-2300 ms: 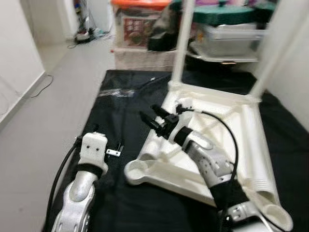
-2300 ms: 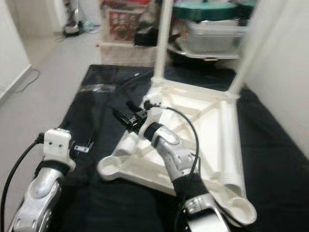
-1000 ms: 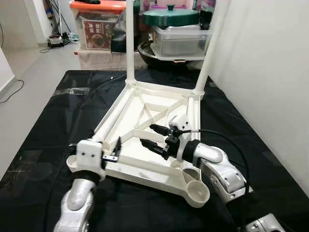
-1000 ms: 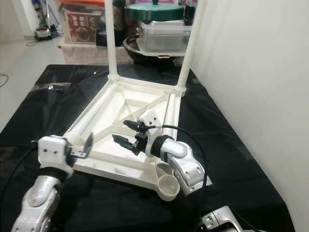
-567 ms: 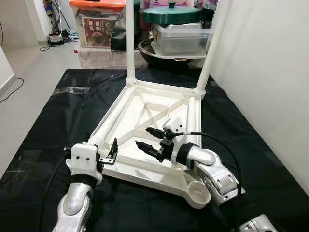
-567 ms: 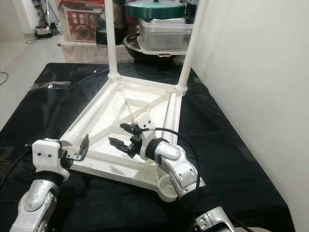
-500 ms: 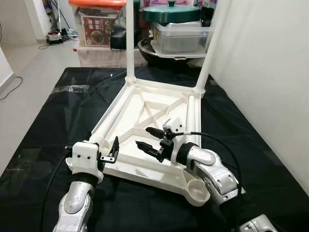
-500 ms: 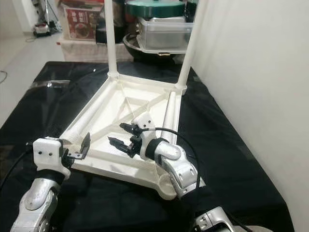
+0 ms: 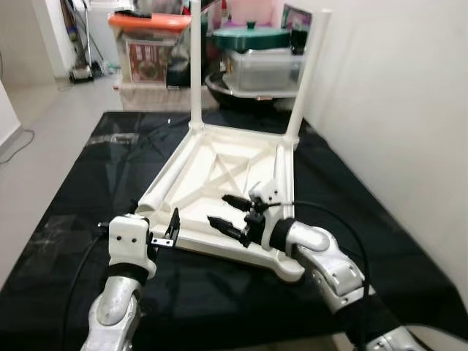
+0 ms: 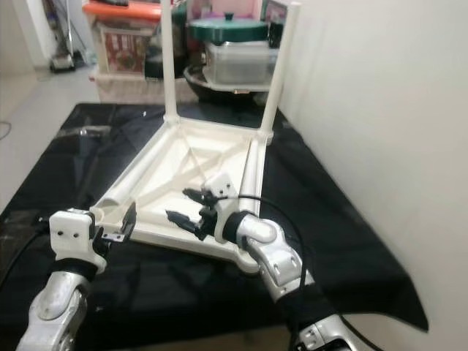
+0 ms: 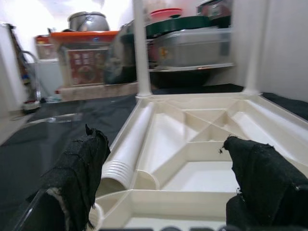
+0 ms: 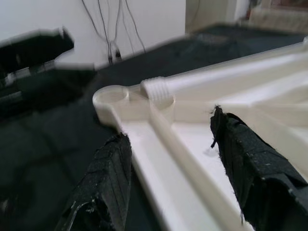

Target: Building children table

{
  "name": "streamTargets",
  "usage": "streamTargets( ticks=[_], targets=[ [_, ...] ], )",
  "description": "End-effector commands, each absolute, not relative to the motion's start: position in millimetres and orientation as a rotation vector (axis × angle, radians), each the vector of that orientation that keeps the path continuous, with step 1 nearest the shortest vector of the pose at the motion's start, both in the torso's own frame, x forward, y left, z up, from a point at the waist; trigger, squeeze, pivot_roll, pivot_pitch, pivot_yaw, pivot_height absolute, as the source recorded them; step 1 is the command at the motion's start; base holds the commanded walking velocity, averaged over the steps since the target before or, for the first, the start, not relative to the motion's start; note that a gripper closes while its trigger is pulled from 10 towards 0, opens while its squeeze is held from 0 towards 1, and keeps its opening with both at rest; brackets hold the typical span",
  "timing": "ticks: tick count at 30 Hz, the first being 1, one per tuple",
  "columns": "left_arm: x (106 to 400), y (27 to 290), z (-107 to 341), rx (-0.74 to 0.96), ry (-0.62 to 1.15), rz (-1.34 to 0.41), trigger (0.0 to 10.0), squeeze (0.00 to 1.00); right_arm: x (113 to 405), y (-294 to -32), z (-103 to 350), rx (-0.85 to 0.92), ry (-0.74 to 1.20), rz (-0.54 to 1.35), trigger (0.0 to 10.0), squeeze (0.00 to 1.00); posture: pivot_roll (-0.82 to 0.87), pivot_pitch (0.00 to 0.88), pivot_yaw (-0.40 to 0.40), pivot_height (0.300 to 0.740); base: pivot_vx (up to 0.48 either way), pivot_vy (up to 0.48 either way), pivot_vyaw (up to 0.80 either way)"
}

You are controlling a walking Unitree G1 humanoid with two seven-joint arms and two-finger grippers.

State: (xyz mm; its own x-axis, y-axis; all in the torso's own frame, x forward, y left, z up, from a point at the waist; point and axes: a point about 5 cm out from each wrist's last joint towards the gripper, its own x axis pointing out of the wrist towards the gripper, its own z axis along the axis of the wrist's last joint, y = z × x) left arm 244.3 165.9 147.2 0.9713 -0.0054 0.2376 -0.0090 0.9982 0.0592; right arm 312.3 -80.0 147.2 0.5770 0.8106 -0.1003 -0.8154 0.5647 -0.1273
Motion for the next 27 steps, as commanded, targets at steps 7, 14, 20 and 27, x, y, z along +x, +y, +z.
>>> streamTargets(
  ticks=[7,14,20,27],
  targets=[
    [245.0,162.8,145.4,0.066,-0.226,-0.008,10.0,0.0,316.0,-80.2,148.6,-0.161,0.037,0.937,10.0,0.0,0.04,0.0,-0.076,0.74,0.0,0.0,0.0],
    [245.5,166.3,145.1,0.062,-0.22,0.014,10.0,0.0,314.8,-76.0,148.3,-0.205,0.021,0.969,10.0,0.0,0.05,0.0,-0.074,0.74,0.0,0.0,0.0],
    [246.3,194.1,141.3,0.068,-0.189,0.173,10.0,0.0,318.1,-76.7,143.2,-0.258,0.062,1.012,10.0,0.0,0.05,0.0,-0.079,0.74,0.0,0.0,0.0],
    [244.9,206.8,140.9,0.071,-0.18,0.237,10.0,0.0,323.0,-75.1,141.6,-0.283,0.073,1.008,10.0,0.0,0.07,0.0,-0.086,0.74,0.0,0.0,0.0]
  ],
)
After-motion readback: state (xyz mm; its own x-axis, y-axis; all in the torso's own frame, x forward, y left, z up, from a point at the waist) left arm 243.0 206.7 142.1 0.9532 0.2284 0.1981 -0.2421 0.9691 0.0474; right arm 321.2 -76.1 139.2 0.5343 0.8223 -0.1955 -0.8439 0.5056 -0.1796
